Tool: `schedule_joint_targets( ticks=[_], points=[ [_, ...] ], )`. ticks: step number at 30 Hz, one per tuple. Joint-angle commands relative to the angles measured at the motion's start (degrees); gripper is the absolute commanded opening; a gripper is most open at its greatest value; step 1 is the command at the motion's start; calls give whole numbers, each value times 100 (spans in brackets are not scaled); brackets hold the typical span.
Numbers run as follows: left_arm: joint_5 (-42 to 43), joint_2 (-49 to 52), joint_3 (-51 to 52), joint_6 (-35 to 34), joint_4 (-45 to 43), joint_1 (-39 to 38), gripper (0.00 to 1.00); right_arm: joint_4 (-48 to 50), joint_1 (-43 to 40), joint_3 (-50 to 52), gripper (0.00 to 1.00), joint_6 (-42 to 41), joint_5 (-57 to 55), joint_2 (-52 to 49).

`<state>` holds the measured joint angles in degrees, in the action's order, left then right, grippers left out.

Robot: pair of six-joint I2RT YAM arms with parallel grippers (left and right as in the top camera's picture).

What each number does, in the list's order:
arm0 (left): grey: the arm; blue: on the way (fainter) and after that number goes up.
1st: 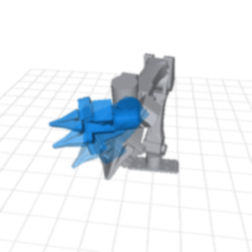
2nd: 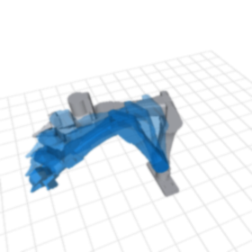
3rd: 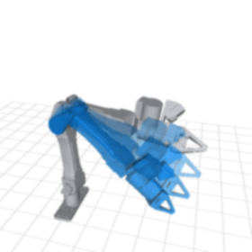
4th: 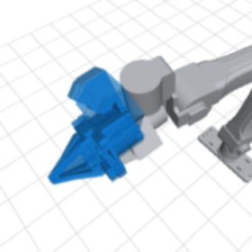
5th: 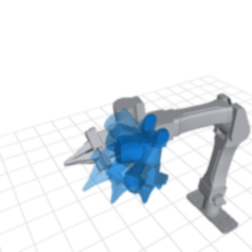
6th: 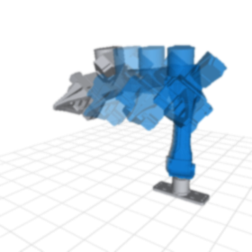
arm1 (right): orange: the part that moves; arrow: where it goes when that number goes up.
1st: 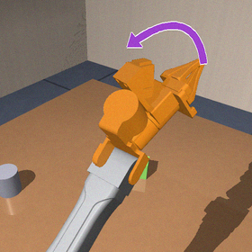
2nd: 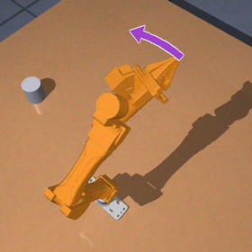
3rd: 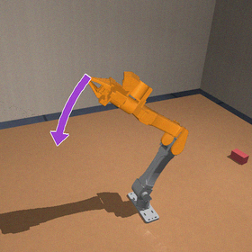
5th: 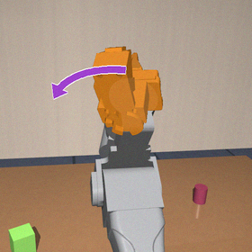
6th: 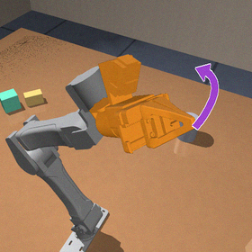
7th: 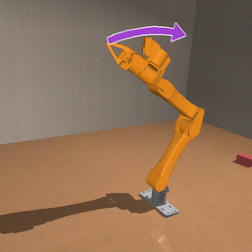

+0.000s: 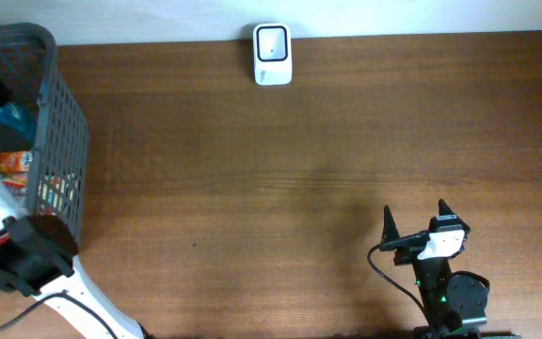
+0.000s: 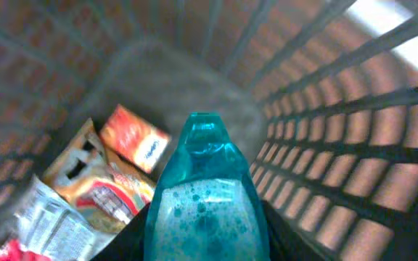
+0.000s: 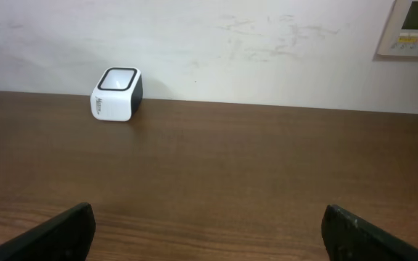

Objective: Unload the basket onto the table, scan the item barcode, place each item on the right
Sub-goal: 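Lift the Listerine bottle with the left gripper and carry it toward the scanner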

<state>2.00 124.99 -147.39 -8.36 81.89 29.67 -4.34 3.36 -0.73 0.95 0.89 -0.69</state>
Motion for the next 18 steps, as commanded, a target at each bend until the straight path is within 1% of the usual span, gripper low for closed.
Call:
schedule_joint_targets(
  ticks=[1,5,11,15,17,18],
  points=[
    [271,-874,-686,-470,-44,17,13,-22,-39,42,98,13,-28,37],
    [1143,-1421,-922,-490,-267,17,12,-22,-39,42,98,13,-28,37],
    [2236,-2065,-931,-592,-380,-105,13,-22,-39,42,98,13,-28,37],
    [3018,-2216,-931,-595,-304,-516,13,-22,-39,42,98,13,-28,37],
    [3193,-2214,-929,-597,-229,-763,11,-22,-39,42,98,11,-28,37],
    [3189,-2192,-929,-595,-160,-1005,11,-22,-39,42,98,13,-28,37]
  ],
)
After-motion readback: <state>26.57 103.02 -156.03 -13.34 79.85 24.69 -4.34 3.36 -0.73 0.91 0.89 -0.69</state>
